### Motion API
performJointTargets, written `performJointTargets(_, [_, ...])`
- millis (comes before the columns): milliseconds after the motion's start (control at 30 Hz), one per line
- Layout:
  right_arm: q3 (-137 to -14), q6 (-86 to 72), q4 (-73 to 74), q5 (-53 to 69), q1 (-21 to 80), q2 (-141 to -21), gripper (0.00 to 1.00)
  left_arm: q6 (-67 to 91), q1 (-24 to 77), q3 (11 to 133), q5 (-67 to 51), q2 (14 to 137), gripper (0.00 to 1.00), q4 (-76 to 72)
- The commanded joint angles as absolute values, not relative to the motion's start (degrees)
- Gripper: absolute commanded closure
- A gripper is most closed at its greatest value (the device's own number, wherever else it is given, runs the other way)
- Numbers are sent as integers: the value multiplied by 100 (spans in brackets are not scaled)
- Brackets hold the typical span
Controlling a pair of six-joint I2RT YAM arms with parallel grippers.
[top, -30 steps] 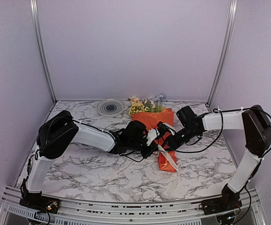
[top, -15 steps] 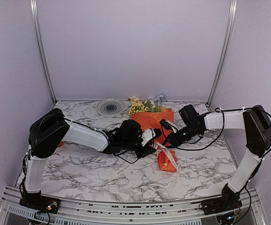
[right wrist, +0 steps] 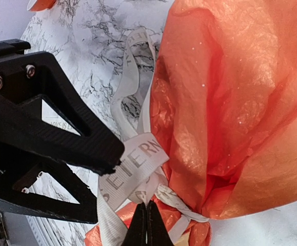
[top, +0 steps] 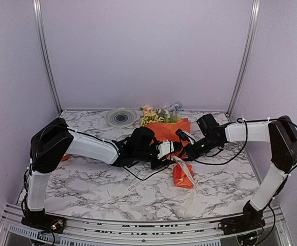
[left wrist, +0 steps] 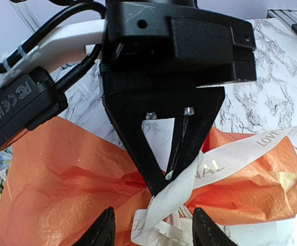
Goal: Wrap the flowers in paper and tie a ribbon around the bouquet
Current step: Cross the ribbon over the folded bouquet.
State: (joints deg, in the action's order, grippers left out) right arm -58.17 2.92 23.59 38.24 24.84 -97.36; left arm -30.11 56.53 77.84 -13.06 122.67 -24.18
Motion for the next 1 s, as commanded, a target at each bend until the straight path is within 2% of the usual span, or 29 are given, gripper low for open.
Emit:
performJointTargets(0, [-5812, 217, 2241, 3819, 2448, -9510, 100, -3459, 5695, 7912, -1335, 12375, 49, -2564])
performJointTargets(100, [-5845, 208, 2226, 3832, 2443, -9526, 100, -3484, 5719, 7991, -1293, 12489, 54, -2558])
performJointTargets(267, [-5837, 163, 2152, 3819, 2448, -9527, 100, -3380, 5800, 7998, -1467, 12521, 84, -2566])
performJointTargets(333, [-5805, 110, 2115, 3776, 2440, -9524, 100, -3393, 5892, 7942, -1523, 12480, 89, -2566])
performJointTargets(500, [-5637, -142, 1840, 3707, 2344, -9479, 100, -3387, 5973, 7676, -1517, 12340, 92, -2707])
performJointTargets(600, [-5572, -287, 1677, 3669, 2289, -9430, 100, -3377, 5985, 7608, -1456, 12302, 100, -2746])
performJointTargets(967, [-5275, -693, 1475, 3479, 1929, -9124, 100, -3399, 5975, 7344, -1369, 12235, 100, -2760])
